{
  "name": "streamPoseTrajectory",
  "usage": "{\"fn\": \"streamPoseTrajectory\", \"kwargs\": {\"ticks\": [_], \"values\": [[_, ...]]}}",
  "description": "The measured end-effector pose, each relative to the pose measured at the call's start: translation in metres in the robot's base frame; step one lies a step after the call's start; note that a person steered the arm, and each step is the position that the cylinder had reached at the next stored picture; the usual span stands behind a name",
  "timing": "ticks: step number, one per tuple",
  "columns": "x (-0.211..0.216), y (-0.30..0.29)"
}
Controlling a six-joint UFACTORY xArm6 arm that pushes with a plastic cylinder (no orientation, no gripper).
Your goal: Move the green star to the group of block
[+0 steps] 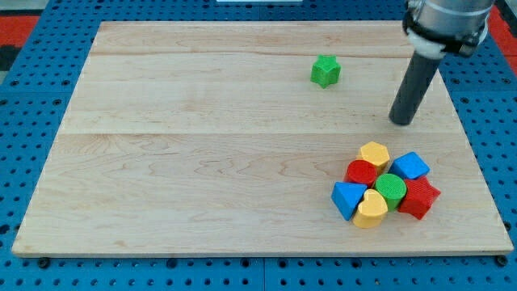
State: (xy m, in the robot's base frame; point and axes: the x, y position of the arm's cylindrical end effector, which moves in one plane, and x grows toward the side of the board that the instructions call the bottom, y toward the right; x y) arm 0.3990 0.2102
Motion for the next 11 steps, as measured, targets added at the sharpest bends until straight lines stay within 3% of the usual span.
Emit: {"fn": "streamPoseTrajectory", "kwargs": {"ticks": [1,2,4,6,11], "values": [[-0.064,-0.007],[-0.108,-0.060],[-0.095,-0.085],[-0.105,-0.155],[0.044,-0.099]]}}
